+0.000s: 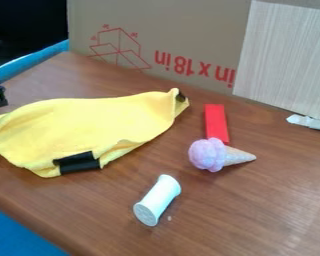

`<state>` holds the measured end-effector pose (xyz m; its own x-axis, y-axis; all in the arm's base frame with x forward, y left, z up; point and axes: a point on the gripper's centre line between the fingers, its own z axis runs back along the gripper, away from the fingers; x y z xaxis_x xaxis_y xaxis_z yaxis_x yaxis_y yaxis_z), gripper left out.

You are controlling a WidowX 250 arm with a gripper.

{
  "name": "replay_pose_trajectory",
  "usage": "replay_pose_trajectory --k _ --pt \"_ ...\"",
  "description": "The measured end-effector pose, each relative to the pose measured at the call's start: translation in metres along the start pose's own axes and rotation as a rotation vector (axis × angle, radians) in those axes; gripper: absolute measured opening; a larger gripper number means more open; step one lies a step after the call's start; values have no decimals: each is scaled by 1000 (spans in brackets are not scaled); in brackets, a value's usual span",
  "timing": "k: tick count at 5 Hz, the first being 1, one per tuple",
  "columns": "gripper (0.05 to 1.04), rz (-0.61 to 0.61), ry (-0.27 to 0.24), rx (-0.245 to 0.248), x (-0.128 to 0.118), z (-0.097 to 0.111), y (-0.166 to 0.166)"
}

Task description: Fold the cloth from bottom left to upper right

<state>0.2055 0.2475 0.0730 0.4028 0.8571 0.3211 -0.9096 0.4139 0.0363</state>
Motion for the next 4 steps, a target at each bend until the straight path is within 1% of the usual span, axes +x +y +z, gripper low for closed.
replay_pose_trajectory --k 1,2,3,4 --pt "63 -19 -4 3 -2 -1 1" --pt "51 -25 -12 -16 -3 11 -1" --pt "51 -44 0 -50 -12 34 -16" --pt "51 -61 33 -71 -19 62 -39"
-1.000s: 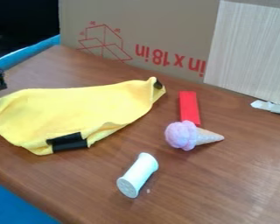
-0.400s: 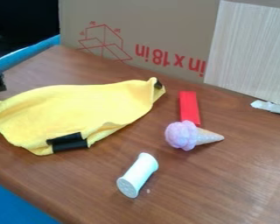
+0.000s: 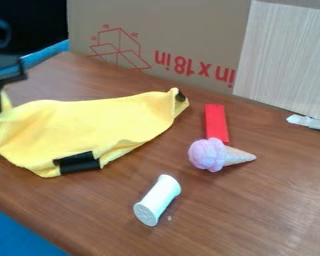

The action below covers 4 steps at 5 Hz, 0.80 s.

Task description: Fold the cloth from bottom left to upper right

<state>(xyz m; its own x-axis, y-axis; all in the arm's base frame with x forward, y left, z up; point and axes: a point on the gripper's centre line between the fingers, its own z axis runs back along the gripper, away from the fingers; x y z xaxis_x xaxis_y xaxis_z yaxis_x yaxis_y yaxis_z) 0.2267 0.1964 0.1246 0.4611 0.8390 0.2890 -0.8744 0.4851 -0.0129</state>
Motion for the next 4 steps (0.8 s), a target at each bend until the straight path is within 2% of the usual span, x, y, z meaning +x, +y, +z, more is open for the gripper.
replay_pose_trajectory --k 1,2,4 --pt "51 -10 28 -29 -5 20 -32" --pt "51 -12 61 -29 -11 28 -65" --pt "51 10 94 -63 -23 49 -129"
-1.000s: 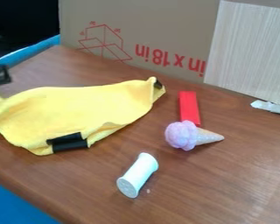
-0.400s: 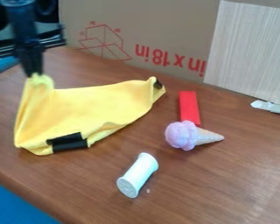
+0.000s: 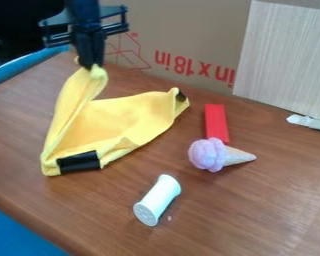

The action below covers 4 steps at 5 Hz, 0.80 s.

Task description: Fold the cloth from bottom left to upper right

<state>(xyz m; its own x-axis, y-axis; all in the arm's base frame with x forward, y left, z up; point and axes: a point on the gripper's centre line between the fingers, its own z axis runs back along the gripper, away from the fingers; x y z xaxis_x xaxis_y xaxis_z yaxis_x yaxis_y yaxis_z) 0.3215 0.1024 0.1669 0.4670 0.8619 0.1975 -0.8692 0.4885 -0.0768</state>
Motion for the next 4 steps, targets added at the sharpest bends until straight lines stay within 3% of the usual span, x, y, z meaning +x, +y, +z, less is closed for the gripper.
replay_pose_trajectory --k 2,4 --pt "51 -3 16 -14 -18 -5 -47" --pt "51 -9 -11 -32 -34 -13 -82"
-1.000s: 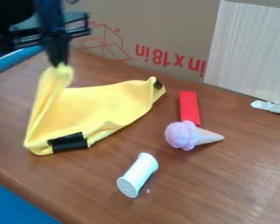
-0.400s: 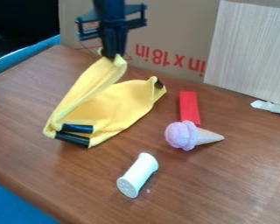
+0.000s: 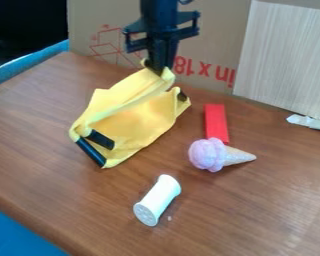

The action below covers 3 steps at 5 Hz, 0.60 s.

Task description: Fold the cloth from bottom left to upper right

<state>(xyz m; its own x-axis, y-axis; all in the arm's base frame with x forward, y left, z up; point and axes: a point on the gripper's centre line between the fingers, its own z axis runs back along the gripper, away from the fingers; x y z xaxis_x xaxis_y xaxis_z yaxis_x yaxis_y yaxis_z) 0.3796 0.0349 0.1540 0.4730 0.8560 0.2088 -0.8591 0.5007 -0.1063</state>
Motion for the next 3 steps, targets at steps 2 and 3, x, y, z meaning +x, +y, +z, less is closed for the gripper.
replay_pose_trajectory --k 2,3 --pt "214 -7 -23 -3 -10 -9 -26" --pt "466 -15 -34 -1 -13 -11 -35"
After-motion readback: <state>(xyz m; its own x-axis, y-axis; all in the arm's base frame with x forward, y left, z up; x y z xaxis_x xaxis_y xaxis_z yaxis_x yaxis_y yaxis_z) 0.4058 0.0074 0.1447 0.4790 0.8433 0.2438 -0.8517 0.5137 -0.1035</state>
